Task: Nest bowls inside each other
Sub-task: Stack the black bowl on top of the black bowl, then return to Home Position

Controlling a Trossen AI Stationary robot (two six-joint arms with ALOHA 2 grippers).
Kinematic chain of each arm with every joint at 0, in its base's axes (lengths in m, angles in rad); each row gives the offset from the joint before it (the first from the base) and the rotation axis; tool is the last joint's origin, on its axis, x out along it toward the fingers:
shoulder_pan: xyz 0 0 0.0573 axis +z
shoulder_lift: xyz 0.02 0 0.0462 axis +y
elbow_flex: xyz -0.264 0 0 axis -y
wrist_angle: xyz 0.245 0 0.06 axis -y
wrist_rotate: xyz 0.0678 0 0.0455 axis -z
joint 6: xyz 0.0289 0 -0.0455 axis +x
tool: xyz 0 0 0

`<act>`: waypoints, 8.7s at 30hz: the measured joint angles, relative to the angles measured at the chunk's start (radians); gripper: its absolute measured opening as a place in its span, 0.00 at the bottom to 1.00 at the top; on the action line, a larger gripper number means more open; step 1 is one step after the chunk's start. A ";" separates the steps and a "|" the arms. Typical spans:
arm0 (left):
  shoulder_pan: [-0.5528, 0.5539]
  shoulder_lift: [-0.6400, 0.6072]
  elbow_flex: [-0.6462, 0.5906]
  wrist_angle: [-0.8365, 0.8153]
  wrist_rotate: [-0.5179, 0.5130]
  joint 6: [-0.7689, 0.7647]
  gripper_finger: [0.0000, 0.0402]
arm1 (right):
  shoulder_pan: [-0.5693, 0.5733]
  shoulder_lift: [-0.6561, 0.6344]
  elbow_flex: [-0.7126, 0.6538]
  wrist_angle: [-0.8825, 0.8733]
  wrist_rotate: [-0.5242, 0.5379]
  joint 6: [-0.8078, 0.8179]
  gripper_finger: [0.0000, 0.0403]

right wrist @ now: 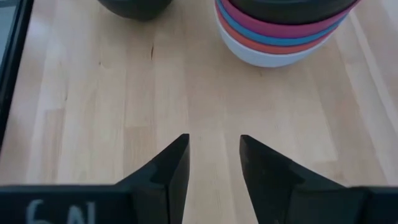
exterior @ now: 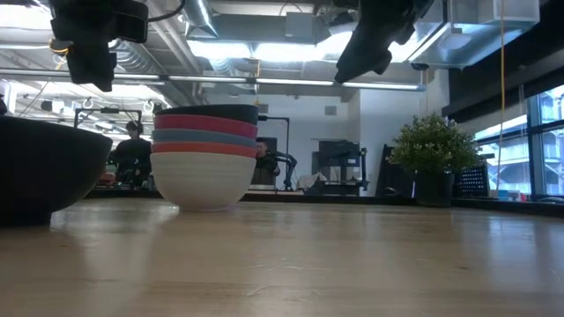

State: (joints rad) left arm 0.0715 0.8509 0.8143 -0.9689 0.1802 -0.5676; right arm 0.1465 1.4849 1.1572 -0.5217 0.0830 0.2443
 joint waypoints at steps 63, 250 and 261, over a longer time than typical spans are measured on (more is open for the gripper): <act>-0.283 0.343 0.000 -0.031 -0.085 -0.104 0.36 | -0.001 0.000 0.000 0.025 0.005 -0.040 0.35; 0.422 0.620 0.591 -0.025 0.125 0.265 0.16 | -0.040 -0.068 -0.003 -0.153 0.108 -0.145 0.35; 0.410 0.367 0.591 -0.040 -0.020 0.289 0.16 | -0.042 -0.157 -0.005 -0.185 0.161 -0.119 0.35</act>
State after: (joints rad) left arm 0.4813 1.2180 1.4055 -1.0087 0.1601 -0.2781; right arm 0.1048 1.3283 1.1526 -0.7068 0.2439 0.1258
